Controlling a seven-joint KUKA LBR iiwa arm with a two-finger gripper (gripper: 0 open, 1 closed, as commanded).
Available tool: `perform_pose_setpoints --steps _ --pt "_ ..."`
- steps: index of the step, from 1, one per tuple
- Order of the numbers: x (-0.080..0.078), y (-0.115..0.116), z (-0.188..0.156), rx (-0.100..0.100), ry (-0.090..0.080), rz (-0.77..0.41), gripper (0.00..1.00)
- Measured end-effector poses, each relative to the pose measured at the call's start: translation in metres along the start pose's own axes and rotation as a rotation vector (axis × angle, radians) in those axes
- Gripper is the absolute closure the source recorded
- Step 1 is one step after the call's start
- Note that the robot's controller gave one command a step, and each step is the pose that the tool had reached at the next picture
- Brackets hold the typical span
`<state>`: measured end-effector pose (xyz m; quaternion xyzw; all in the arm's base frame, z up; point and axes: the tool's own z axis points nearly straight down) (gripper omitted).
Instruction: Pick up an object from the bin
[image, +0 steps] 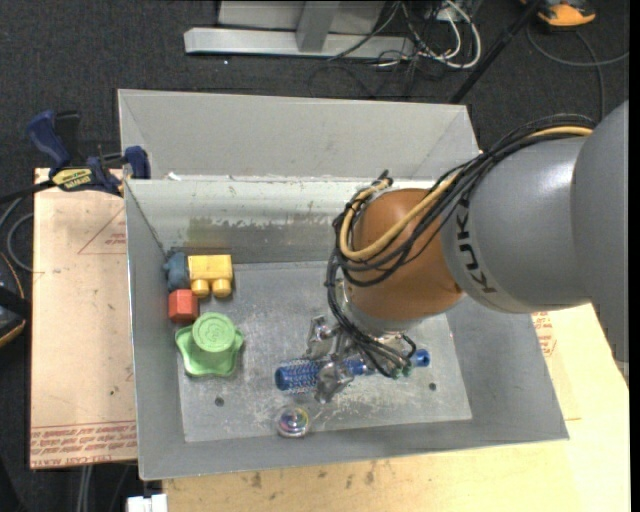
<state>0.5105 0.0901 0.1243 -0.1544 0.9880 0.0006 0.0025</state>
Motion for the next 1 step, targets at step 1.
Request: perform_pose_setpoints --steps 1 --pt "-0.0016 0.0007 -0.0485 0.000 -0.001 0.001 1.00"
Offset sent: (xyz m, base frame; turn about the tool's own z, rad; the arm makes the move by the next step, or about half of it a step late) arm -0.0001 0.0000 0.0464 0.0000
